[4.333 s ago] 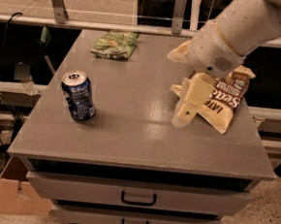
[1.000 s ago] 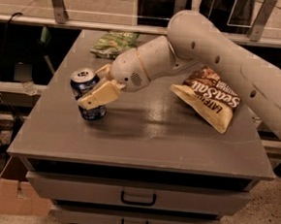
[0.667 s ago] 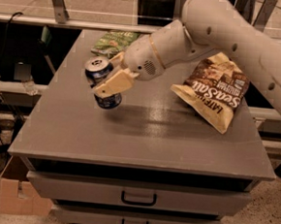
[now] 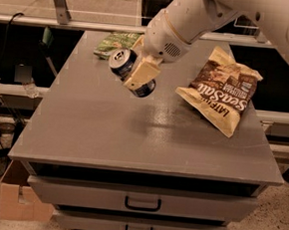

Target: Knock pepsi can over

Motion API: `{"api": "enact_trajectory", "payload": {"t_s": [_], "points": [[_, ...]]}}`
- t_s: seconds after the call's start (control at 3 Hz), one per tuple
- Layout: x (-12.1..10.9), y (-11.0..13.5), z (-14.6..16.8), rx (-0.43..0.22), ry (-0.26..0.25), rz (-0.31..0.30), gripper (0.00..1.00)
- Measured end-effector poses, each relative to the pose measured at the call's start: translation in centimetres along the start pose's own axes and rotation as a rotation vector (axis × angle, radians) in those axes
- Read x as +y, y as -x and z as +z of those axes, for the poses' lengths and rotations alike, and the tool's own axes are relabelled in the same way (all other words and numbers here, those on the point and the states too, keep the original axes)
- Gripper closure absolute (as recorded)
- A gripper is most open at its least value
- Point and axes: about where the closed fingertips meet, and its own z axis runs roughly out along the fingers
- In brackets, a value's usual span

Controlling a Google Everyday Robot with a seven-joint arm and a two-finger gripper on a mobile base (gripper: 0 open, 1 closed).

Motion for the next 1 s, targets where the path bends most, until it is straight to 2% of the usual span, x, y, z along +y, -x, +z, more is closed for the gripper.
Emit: {"api": "enact_trajectory", "payload": {"t_s": [0.33,0.67,1.0], "points": [[-0.9,-2.2,-1.8,0.192,-0.057,-0.057,1.00],[-1.5,-3.5,-2.2,0.335,-0.103,-0.084,1.00],[-1.9,-4.4,-1.1,0.453,-0.108,-0.098,1.00]]}}
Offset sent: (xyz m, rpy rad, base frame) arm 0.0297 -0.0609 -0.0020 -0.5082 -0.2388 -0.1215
